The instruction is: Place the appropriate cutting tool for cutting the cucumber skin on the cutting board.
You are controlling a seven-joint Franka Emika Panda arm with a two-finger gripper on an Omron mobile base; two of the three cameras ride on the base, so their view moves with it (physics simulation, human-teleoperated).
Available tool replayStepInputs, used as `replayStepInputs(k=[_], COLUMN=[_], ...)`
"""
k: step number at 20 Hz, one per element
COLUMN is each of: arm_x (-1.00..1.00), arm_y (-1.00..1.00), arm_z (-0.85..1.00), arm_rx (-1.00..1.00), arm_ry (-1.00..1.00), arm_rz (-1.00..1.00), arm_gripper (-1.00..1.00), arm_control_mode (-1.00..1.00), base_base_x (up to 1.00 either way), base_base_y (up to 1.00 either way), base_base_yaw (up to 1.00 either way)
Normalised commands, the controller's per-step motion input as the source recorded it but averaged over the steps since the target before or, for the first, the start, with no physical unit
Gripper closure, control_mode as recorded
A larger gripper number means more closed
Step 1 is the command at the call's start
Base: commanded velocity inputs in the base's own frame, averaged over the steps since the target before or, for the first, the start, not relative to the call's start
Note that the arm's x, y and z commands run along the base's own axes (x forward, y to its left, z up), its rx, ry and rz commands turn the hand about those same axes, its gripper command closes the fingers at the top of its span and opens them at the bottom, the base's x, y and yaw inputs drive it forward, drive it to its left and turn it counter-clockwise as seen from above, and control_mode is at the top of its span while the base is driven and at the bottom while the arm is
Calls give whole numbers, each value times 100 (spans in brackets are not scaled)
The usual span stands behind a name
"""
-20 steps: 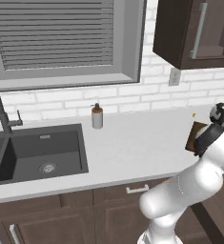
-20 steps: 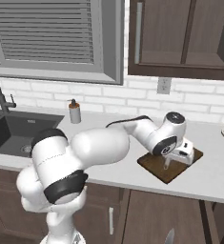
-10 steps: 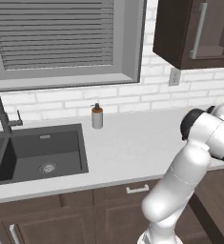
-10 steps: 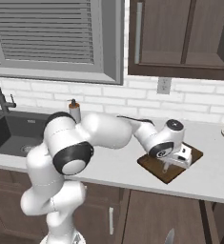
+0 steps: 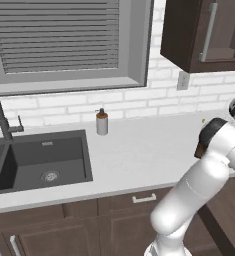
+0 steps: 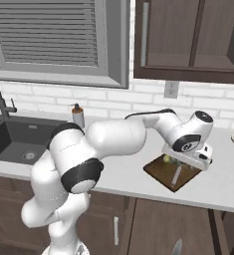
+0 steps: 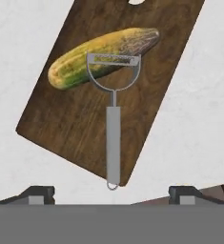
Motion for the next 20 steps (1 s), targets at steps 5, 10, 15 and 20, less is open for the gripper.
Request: replayStepInputs(k=[5, 10, 15, 20], arm_x=[-43, -6, 0, 0], arm_y=[76, 100, 75, 44], arm_z=[45, -5, -4, 3], arm_rx=[-2, -12, -8, -4], arm_ry=[0, 0, 0, -3], arm_rz=[0, 0, 0, -5], arm_gripper=[-100, -100, -100, -100], arm_control_mode=[-100, -100, -100, -100], base_base_x=[0, 0, 0, 0], base_base_y=[0, 0, 0, 0], base_base_yaw=[0, 0, 0, 0])
